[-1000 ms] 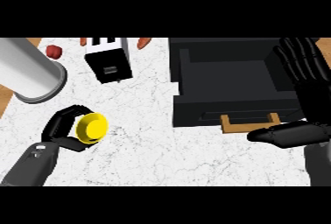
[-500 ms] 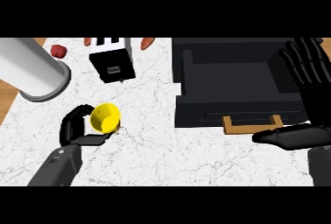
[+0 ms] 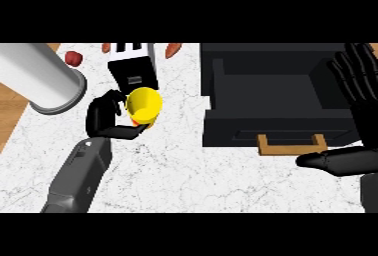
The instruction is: Pick up the cup, place it into the drawer and close the drawer
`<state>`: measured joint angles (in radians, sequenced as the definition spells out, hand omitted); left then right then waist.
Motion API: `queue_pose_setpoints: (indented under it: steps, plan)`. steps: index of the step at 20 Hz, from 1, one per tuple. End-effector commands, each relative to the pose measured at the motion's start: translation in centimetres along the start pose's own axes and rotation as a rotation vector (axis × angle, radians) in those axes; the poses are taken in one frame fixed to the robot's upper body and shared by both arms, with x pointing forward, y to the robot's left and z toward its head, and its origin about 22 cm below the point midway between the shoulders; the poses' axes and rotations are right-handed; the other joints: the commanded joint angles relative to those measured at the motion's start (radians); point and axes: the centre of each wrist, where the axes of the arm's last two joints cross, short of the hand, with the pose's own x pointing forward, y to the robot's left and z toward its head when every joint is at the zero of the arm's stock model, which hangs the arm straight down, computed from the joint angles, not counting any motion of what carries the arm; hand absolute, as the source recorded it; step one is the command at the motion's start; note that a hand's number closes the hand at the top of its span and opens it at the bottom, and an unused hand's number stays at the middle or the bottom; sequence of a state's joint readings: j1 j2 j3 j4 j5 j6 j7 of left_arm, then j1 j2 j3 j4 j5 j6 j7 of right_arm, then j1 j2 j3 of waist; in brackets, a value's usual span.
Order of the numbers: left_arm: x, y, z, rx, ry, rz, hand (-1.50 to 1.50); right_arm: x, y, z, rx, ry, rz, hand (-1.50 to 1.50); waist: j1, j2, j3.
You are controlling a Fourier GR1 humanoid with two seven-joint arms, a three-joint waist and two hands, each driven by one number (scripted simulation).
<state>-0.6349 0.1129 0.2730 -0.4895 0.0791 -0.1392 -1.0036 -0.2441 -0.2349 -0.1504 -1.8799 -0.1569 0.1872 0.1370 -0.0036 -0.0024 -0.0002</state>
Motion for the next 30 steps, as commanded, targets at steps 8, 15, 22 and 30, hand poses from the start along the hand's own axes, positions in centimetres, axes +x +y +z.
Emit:
queue_pose_setpoints:
  steps: [8, 15, 22, 30]
  plan:
    - [7.6, -11.7, -11.3, -0.206, -0.059, 0.056, 1.5, -1.2, -1.1, -0.7, -0.02, 0.022, 0.043, -1.5, 0.015, -0.005, 0.001]
    - [12.6, -18.4, -16.1, -0.216, -0.045, -0.024, 1.5, -1.3, 1.5, 0.3, -0.025, -0.02, 0.012, -1.5, -0.015, 0.002, 0.001]
    - [15.5, -23.2, -19.6, -0.2, 0.115, -0.127, 1.5, 0.6, -0.5, -1.4, -0.001, -0.028, 0.015, -1.5, -0.046, 0.009, 0.001]
    - [11.9, -23.1, -18.2, -0.216, 0.246, -0.25, 1.5, -0.7, 0.3, -3.4, 0.02, -0.057, 0.014, -1.5, -0.082, 0.028, 0.002]
